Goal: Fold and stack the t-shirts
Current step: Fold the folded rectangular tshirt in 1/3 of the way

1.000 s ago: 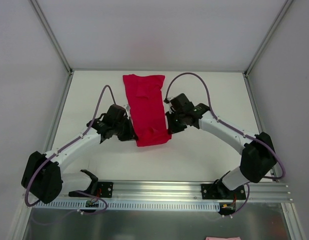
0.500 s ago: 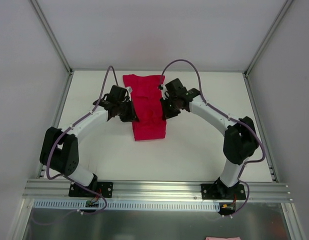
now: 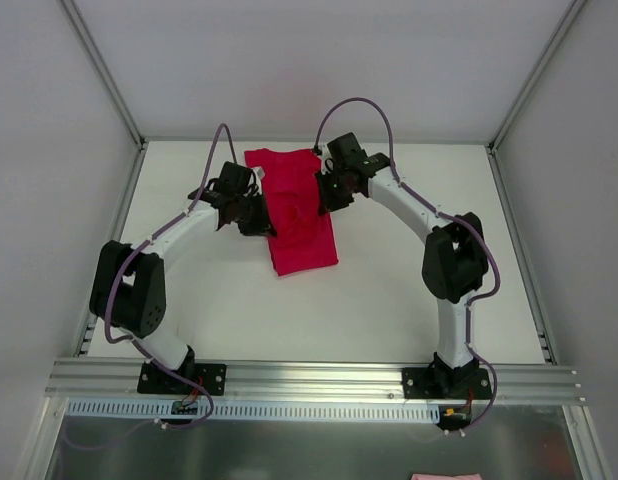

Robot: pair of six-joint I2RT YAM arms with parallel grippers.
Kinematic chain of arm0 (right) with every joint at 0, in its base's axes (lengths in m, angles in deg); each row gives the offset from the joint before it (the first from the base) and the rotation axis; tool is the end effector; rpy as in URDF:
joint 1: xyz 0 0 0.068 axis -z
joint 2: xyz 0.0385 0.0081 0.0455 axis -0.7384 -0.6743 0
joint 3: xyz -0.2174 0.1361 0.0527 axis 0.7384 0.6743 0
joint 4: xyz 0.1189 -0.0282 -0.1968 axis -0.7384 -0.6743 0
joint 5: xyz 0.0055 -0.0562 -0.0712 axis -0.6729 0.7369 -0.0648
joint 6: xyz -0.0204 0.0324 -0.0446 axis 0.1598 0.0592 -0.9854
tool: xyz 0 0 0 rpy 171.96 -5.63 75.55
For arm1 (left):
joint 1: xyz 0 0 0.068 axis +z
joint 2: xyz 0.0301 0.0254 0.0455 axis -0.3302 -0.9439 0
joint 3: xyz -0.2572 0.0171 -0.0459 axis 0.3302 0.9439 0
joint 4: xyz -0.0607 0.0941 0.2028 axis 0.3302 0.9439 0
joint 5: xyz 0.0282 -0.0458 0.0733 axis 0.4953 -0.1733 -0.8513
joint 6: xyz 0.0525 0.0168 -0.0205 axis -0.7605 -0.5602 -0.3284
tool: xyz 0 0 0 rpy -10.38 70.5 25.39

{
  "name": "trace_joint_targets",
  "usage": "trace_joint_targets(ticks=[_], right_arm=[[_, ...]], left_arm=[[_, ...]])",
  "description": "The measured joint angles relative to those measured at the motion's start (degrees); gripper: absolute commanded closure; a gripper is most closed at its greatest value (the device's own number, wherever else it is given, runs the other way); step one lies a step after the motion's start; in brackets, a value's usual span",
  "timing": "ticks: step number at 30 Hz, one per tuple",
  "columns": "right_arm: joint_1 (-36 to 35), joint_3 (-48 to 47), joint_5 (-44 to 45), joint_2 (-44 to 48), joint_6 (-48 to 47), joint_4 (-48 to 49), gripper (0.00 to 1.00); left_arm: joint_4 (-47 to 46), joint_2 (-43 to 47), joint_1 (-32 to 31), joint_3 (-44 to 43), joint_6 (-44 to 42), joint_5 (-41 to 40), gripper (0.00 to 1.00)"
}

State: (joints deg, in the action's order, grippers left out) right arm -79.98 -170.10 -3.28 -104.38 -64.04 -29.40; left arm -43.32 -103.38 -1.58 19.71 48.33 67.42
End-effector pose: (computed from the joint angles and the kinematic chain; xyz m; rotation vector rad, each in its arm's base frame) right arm 0.3562 0.2369 0.2624 -0.9133 2.2953 0.4620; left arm 0.3020 -0.1278 0.2435 0.0169 2.4934 -0.7051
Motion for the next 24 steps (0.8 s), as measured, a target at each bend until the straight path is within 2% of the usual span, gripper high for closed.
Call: trace_joint_targets(ticks=[4, 5, 6, 7, 8, 11, 12, 13, 17, 24], right_arm=[[0.04, 0.00, -0.13, -0.55, -0.22, -0.11, 0.99], [0.04, 0.00, -0.11, -0.59, -0.24, -0.07, 0.99], [0.07, 0.00, 0.07, -0.61, -0.24, -0.02, 0.97], [0.07, 0.00, 0.22, -0.63, -0.28, 0.02, 0.95], [0.09, 0.00, 0.61, -0.66, -0.33, 0.17, 0.85], [0.20, -0.11, 2.69, -1.42, -0.31, 2.19, 0.49], [0.26, -0.63, 3.48, -2.23, -0.35, 2.67, 0.42], [0.33, -1.90, 4.50, -3.56, -0.61, 3.50, 0.28], [0.50, -3.91, 7.96, -7.26, -1.07, 7.17, 0.21], [0.59, -1.62, 12.17, -4.87, -2.69, 8.74, 0.21]], left_arm=[[0.48, -2.49, 0.74, -0.79, -0.48, 0.00, 1.00], [0.50, -3.19, 0.74, -1.20, -0.59, 0.00, 0.88], [0.50, -3.91, 0.76, -1.73, -0.96, -0.07, 0.28], [0.57, -4.52, 1.01, -2.25, -1.55, -0.22, 0.05], [0.57, -5.20, 1.07, -2.84, -1.64, -0.50, 0.01], [0.44, -7.10, 1.11, -4.42, -1.64, -1.79, 0.01], [0.26, -8.02, 1.14, -5.01, -1.64, -1.95, 0.01], [0.20, -9.31, 1.31, -5.95, -1.64, -2.01, 0.01], [-0.26, -13.33, 1.46, -8.50, -1.64, -2.69, 0.01], [0.37, -12.66, 1.46, -9.99, -1.70, -3.26, 0.01]])
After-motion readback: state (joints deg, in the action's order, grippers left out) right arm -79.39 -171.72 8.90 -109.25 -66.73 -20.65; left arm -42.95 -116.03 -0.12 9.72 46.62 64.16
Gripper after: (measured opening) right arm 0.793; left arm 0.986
